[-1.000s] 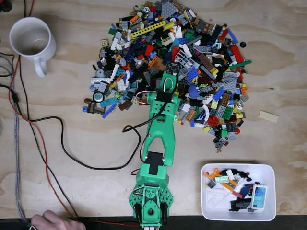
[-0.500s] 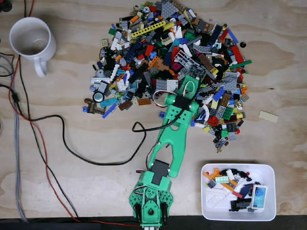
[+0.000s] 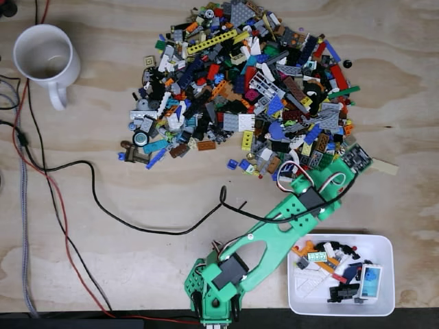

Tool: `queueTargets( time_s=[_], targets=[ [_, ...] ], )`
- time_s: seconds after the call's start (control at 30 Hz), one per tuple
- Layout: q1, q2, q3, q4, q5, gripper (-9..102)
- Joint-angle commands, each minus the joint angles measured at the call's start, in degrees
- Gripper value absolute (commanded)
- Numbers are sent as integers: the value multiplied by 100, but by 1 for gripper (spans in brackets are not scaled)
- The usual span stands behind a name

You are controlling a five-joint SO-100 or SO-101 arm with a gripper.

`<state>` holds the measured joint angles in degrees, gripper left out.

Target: Find the closest Lego and put it in the bin.

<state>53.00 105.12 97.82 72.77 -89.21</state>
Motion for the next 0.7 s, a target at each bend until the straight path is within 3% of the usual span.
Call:
queueTargets(
  time_s=[0.0,0.13,0.33,0.5,0.67],
  targets=[
    [1151,703,-62,70,-316,0],
    [2197,1037,369,53,-800,0],
    [3164,1389,1573,-668,-1503,0],
    [3164,1854,1837,-870,-1415,17],
    [2540,2312,1890,-1371,-1055,19]
  ],
)
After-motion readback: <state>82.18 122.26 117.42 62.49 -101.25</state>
